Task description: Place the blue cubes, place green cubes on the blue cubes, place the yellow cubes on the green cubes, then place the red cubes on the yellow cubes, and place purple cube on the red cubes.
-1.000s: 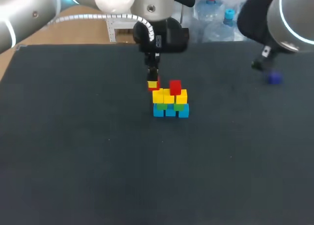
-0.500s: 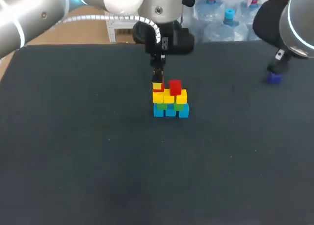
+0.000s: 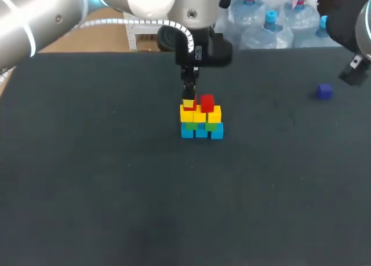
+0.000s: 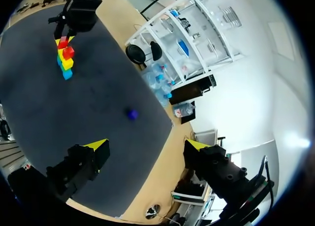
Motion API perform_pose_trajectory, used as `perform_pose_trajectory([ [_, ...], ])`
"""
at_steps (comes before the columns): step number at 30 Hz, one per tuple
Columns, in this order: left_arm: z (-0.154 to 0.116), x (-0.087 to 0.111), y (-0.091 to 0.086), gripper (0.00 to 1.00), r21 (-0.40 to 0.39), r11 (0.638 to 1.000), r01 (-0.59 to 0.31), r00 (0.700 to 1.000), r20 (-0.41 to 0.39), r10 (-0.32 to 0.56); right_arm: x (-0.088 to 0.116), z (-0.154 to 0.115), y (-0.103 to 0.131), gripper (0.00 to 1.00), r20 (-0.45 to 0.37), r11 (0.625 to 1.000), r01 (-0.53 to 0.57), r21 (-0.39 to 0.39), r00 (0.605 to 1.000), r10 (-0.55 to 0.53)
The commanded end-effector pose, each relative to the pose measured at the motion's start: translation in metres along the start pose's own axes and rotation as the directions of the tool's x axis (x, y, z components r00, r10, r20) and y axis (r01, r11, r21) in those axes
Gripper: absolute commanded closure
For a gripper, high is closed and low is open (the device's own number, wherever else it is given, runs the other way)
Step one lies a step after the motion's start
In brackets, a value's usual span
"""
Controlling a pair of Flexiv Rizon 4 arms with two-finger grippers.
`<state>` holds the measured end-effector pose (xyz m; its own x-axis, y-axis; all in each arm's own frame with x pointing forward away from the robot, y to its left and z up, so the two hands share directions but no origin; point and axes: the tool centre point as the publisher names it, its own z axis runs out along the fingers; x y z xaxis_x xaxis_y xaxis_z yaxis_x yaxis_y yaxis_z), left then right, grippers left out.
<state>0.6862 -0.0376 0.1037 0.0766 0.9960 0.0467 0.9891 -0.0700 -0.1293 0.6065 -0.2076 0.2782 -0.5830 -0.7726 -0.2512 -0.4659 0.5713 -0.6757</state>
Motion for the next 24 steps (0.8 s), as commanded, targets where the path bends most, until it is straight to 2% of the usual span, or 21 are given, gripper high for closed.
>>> perform_pose_trajectory([
  [1, 0.002, -0.004, 0.002, 1.0, 0.009, 1.0, 0.0, 1.0, -0.003, 0.0, 0.006, 0.001, 0.0, 0.0, 0.007, 1.0, -0.008, 0.004, 1.0, 0.008],
  [13, 0.007, -0.007, 0.001, 1.0, 0.018, 1.0, 0.003, 1.0, -0.003, -0.003, 0.019, -0.002, -0.006, 0.0, -0.004, 0.999, -0.027, 0.018, 1.0, 0.027],
  [24, 0.011, -0.011, 0.004, 1.0, 0.019, 1.0, 0.001, 1.0, -0.01, -0.001, 0.02, -0.001, -0.001, 0.0, 0.004, 1.0, -0.029, 0.006, 1.0, 0.029],
])
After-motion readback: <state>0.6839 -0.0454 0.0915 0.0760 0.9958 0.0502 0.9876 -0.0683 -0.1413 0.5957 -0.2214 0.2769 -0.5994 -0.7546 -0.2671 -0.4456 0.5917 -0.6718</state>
